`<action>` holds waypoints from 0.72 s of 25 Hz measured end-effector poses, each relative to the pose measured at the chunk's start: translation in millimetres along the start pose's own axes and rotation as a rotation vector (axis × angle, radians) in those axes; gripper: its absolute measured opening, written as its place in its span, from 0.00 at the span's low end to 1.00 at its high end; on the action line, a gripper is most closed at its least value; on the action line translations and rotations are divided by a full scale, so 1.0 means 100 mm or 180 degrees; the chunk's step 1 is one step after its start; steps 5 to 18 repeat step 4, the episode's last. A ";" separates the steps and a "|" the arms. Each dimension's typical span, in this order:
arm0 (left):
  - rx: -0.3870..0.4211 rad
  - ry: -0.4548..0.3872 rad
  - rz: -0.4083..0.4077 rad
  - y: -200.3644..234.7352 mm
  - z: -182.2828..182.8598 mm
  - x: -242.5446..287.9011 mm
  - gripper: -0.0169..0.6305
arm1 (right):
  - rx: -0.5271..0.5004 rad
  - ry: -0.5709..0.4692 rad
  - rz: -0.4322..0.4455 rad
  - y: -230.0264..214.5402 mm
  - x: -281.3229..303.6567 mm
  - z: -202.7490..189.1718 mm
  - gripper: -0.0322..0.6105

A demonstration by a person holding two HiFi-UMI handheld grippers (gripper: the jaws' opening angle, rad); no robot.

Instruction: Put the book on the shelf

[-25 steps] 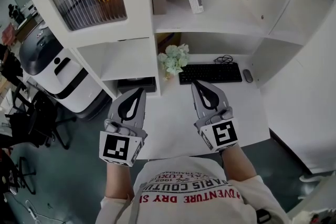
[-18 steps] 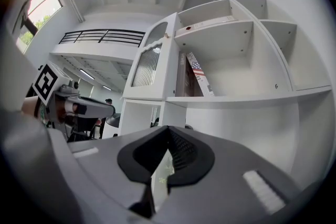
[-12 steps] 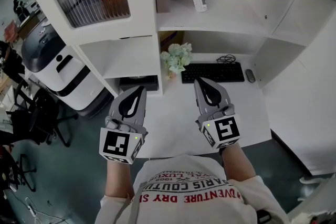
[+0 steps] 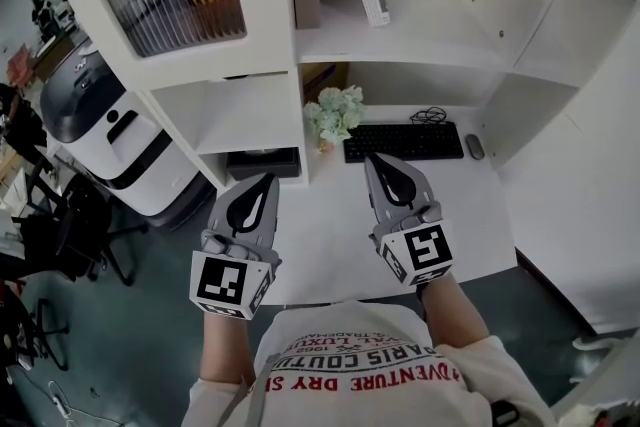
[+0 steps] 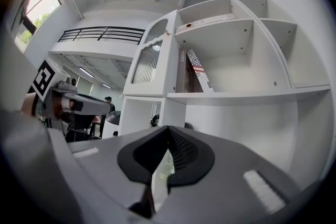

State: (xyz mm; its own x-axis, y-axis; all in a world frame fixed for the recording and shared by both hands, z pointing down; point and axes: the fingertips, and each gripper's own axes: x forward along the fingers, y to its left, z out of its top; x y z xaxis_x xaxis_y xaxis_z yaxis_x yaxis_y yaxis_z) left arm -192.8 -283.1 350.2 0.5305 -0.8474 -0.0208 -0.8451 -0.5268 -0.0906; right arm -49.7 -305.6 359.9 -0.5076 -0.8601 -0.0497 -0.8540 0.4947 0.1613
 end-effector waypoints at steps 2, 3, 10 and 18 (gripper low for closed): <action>-0.0013 0.0004 -0.0003 0.00 -0.02 -0.01 0.03 | 0.0003 -0.0008 0.0008 0.02 -0.01 -0.01 0.05; -0.0020 0.0008 -0.0005 0.00 -0.03 -0.02 0.03 | 0.0002 -0.0009 0.0010 0.03 -0.01 -0.01 0.05; -0.0028 0.0014 -0.0006 0.00 -0.04 -0.02 0.03 | 0.0001 -0.0008 0.0012 0.03 -0.02 -0.02 0.05; -0.0028 0.0014 -0.0006 0.00 -0.04 -0.02 0.03 | 0.0001 -0.0008 0.0012 0.03 -0.02 -0.02 0.05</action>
